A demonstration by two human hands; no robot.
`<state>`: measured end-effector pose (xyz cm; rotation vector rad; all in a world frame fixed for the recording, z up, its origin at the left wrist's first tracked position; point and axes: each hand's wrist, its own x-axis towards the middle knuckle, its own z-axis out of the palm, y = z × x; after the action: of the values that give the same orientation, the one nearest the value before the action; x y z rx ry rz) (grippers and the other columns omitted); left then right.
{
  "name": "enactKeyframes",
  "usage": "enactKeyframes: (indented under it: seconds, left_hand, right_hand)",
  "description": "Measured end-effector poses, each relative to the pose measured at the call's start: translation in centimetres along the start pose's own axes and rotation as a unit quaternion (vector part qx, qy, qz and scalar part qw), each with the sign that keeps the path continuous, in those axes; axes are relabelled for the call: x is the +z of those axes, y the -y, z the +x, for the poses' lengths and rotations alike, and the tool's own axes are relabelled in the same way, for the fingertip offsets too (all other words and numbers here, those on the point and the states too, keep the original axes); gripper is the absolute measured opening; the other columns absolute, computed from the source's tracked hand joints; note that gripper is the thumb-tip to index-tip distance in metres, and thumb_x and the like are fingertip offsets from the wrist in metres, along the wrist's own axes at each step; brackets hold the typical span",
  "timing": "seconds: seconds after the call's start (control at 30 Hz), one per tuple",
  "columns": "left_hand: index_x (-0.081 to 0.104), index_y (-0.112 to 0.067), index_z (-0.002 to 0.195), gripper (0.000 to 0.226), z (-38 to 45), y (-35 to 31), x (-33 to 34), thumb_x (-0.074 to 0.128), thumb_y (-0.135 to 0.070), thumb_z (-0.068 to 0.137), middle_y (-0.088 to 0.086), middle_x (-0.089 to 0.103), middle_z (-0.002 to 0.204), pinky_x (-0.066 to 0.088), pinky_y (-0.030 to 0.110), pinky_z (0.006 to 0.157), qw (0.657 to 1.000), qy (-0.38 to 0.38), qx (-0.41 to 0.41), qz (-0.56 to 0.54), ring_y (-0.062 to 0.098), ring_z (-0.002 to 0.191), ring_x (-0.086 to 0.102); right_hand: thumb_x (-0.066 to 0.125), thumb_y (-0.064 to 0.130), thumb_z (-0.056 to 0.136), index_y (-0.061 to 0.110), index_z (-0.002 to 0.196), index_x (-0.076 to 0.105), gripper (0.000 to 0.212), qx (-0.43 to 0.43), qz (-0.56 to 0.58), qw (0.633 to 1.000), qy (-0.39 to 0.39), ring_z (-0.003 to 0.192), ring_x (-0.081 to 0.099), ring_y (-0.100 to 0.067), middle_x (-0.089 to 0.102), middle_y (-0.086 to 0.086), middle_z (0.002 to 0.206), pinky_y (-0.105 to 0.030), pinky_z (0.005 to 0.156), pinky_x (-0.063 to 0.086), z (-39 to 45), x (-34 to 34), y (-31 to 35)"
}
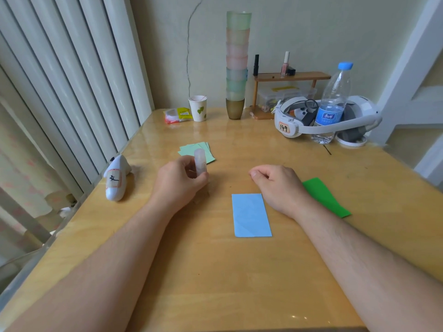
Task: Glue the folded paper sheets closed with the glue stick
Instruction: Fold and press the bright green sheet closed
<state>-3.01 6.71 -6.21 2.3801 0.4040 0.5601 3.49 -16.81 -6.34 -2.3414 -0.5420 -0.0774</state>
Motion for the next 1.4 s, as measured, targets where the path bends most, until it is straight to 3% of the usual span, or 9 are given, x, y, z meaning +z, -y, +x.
enactKeyframes:
  seconds: [0.3, 0.47, 0.63, 0.77, 0.87, 1.0, 1.17, 1.3, 1.4]
  left_hand:
    - [0.066, -0.030, 0.096, 0.023, -0.1, 0.0, -0.1, 0.077, -0.047, 0.086, -0.018, 0.069, 0.087, 0.053, 0.025, 0.072, 1.000, 0.012, 0.006, 0.001, 0.004, 0.088, 0.068]
    - [0.040, -0.034, 0.147, 0.091, -0.4, -0.1, -0.2, 0.087, -0.057, 0.073, -0.006, 0.051, 0.119, 0.045, 0.018, 0.079, 0.994, -0.040, 0.060, -0.079, -0.001, 0.096, 0.057]
    - [0.048, -0.022, 0.141, 0.059, -2.1, -2.2, 0.0, 0.076, -0.031, 0.090, -0.002, 0.047, 0.114, 0.044, 0.029, 0.091, 0.962, -0.149, 0.212, -0.083, 0.011, 0.102, 0.048]
    - [0.058, -0.022, 0.130, 0.043, -3.7, -3.9, 1.2, 0.074, -0.023, 0.090, -0.006, 0.048, 0.116, 0.048, 0.038, 0.094, 0.948, -0.074, 0.305, -0.057, 0.011, 0.107, 0.053]
    - [0.064, -0.024, 0.124, 0.035, -4.0, -4.5, 2.1, 0.072, -0.025, 0.091, -0.005, 0.050, 0.114, 0.049, 0.038, 0.092, 0.942, -0.025, 0.333, -0.030, 0.017, 0.107, 0.054]
    - [0.072, -0.026, 0.112, 0.022, -4.3, -4.8, 2.9, 0.073, -0.023, 0.091, -0.006, 0.050, 0.106, 0.048, 0.028, 0.083, 0.935, 0.005, 0.354, -0.006, 0.015, 0.100, 0.053]
    - [0.074, -0.027, 0.105, 0.016, -4.4, -4.6, 3.4, 0.074, -0.020, 0.091, -0.006, 0.052, 0.102, 0.043, 0.020, 0.083, 0.932, 0.029, 0.361, -0.006, 0.013, 0.099, 0.056]
    - [0.073, -0.032, 0.107, 0.016, -4.3, -4.7, 3.0, 0.071, -0.021, 0.096, -0.010, 0.055, 0.110, 0.045, 0.015, 0.073, 0.942, 0.055, 0.328, -0.051, 0.010, 0.101, 0.058]
    - [0.073, -0.032, 0.109, 0.012, -3.9, -4.7, 3.2, 0.072, -0.029, 0.097, -0.005, 0.058, 0.121, 0.054, 0.023, 0.084, 0.944, 0.100, 0.277, -0.148, 0.015, 0.102, 0.064]
  right_hand:
    - [0.049, 0.031, 0.105, -0.001, 0.105, 0.065, 0.036, -0.012, -0.010, 1.000, -0.009, 0.101, 0.060, -0.036, 0.070, -0.021, 0.103, -0.043, 0.084, 0.054, -0.1, 0.1, 0.1]
    - [0.048, 0.032, 0.105, 0.002, 0.090, 0.065, 0.037, -0.005, -0.005, 1.000, 0.009, 0.075, 0.053, -0.030, 0.063, -0.011, 0.074, -0.037, 0.066, 0.047, 0.1, 0.0, 0.3]
    - [0.059, 0.033, 0.103, 0.029, 0.121, 0.074, 0.024, -0.028, 0.020, 0.999, -0.031, 0.101, 0.063, -0.007, 0.073, 0.013, 0.112, -0.020, 0.085, 0.046, 0.4, -4.4, 0.2]
    - [0.071, 0.023, 0.096, 0.037, 0.102, 0.078, 0.017, -0.005, 0.021, 0.997, -0.073, 0.067, 0.053, 0.004, 0.064, 0.020, 0.081, -0.019, 0.063, 0.039, -0.5, -8.8, -3.0]
    - [0.076, 0.030, 0.093, 0.045, 0.089, 0.077, 0.016, 0.062, -0.020, 0.998, -0.024, 0.084, 0.054, -0.004, 0.062, 0.017, 0.097, -0.029, 0.076, 0.042, -1.8, -9.6, -6.4]
    - [0.084, 0.050, 0.078, 0.052, 0.088, 0.071, 0.017, 0.076, -0.079, 0.994, 0.026, 0.100, 0.053, -0.020, 0.058, 0.010, 0.103, -0.035, 0.087, 0.045, -3.2, -8.7, -8.0]
    - [0.091, 0.022, 0.078, 0.029, 0.080, 0.069, 0.023, 0.078, -0.006, 0.997, 0.001, 0.077, 0.053, -0.013, 0.058, 0.011, 0.082, -0.030, 0.062, 0.039, -2.9, -8.0, -6.7]
    - [0.089, 0.011, 0.079, 0.025, 0.081, 0.069, 0.024, 0.050, 0.126, 0.989, -0.058, 0.079, 0.055, -0.016, 0.067, -0.001, 0.086, -0.035, 0.069, 0.047, -1.8, -7.8, -4.5]
    - [0.087, 0.005, 0.081, 0.027, 0.083, 0.067, 0.030, -0.019, 0.228, 0.970, -0.077, 0.080, 0.060, -0.014, 0.071, -0.003, 0.091, -0.035, 0.072, 0.053, -1.4, -7.0, -1.5]
